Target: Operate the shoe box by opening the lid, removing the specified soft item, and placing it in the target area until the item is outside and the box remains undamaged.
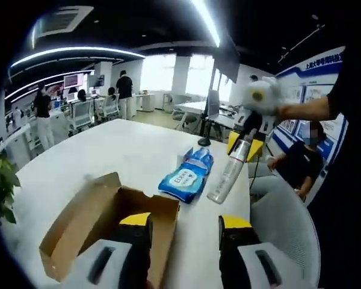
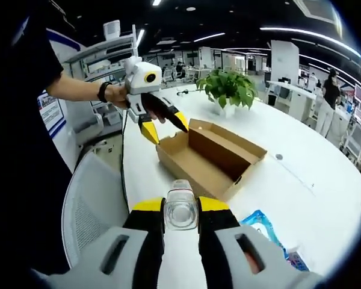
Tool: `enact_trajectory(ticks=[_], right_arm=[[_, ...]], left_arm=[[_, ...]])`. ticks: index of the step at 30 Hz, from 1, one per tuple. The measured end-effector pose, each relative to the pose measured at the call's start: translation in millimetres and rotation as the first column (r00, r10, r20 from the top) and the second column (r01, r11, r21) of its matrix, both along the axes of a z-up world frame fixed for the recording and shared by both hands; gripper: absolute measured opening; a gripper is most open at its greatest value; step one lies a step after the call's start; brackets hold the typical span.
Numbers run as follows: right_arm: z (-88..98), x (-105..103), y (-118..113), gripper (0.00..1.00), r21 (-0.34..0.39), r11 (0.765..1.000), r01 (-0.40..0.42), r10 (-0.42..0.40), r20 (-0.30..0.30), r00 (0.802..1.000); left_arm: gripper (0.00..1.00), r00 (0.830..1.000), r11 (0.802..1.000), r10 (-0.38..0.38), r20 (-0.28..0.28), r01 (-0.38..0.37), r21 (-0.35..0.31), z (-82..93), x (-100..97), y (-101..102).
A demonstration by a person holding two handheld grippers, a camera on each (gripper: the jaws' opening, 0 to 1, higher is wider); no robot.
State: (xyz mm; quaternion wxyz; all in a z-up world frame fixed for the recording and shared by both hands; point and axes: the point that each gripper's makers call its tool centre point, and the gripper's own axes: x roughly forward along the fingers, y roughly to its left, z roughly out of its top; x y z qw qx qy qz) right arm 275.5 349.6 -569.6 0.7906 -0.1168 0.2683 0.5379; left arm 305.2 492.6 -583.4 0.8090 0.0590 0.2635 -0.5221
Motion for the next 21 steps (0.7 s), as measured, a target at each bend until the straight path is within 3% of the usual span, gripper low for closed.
enact_trajectory(ticks=[11, 21], right_arm=[[-18.9, 11.9, -49.4, 0.17, -0.048, 0.997, 0.059, -0.06, -0.031, 0.998], [-40.1, 39.6, -99.7, 0.18, -0.215, 0.977, -0.002, -0.002, -0.02, 1.0]], left_arm=[[0.48, 0.996, 0.997, 0.067, -0.065, -0.064, 0.046, -41.8, -19.6, 9.5], [0.47, 0.986, 0.99, 0.136, -0.101, -0.133, 0.039, -53.8, -32.4, 14.0]])
